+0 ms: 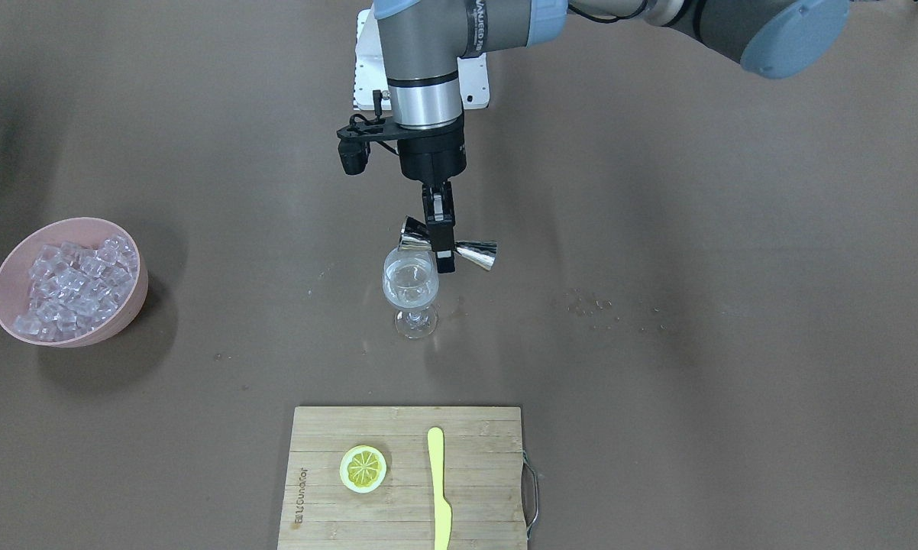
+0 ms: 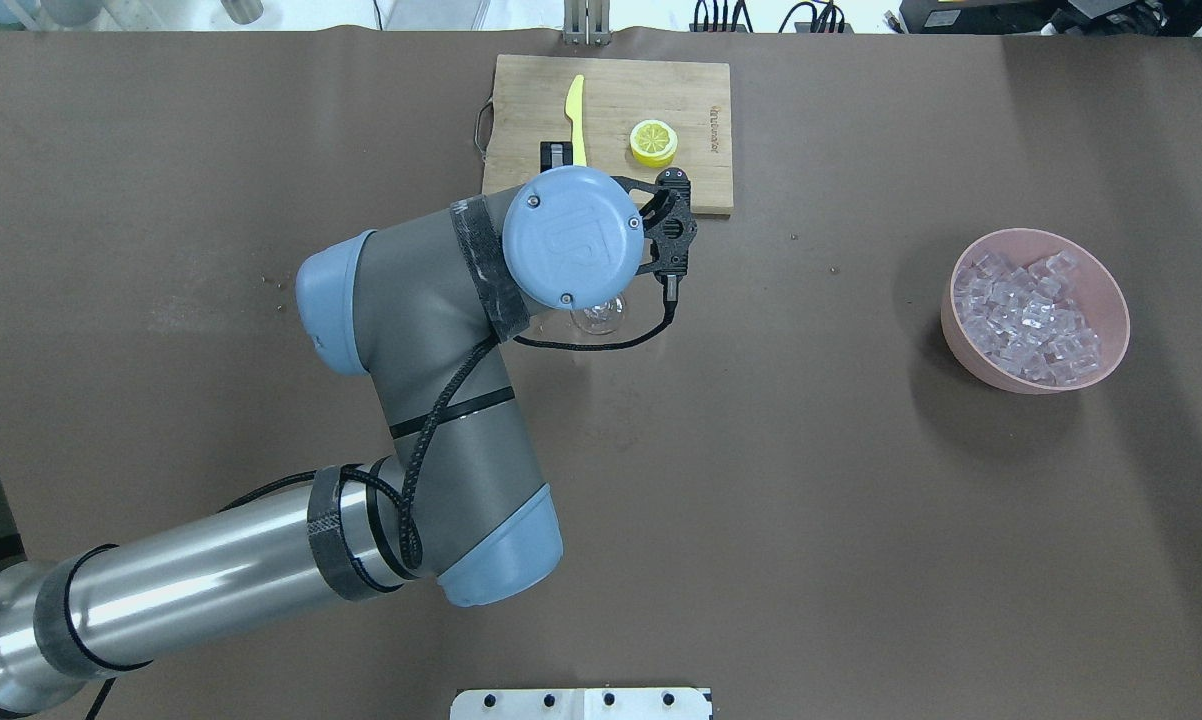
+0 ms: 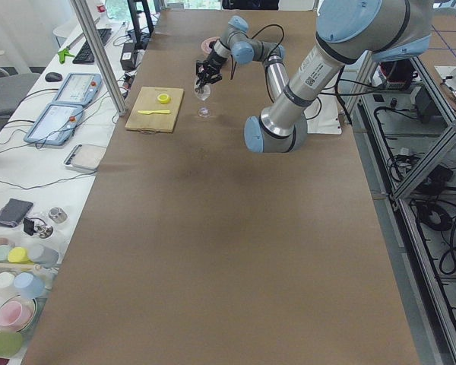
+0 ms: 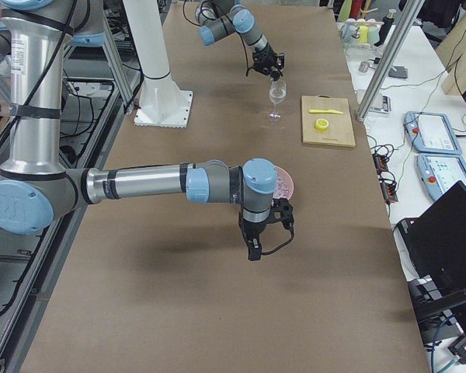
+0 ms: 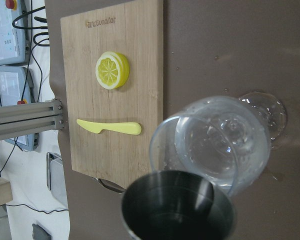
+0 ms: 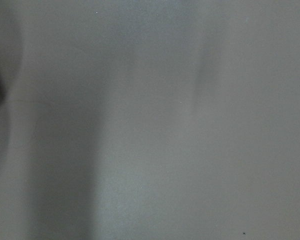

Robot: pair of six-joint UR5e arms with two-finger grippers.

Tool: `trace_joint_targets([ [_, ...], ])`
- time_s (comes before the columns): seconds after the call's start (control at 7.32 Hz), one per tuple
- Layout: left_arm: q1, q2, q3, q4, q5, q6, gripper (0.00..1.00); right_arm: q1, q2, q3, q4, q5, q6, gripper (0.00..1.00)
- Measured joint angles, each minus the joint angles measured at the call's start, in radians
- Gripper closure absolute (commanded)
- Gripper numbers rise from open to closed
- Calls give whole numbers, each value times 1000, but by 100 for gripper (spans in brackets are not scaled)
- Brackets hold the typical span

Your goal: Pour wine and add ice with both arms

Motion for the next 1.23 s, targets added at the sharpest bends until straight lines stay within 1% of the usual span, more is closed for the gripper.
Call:
trace_joint_targets([
  [0.14,-20,8,0,-25,-33,-3,100,0,0,0,0,0,0,0],
  [0.41,-106,27,-3,-50,-188,-13,100,0,0,0,0,1,1,0],
  [0.55,-154,53,-6,-80,-256,-17,100,0,1,0,0,0,1,0],
  [0.96,-305,176,-16,-206,-497,-33,100,0,1,0,0,1,0,0],
  [1.09,-340,229,-32,-264,-545,-43,100,0,1,0,0,1,0,0],
  [1.23,-362,278,-53,-320,-587,-107,100,0,0,1,0,2,0,0],
])
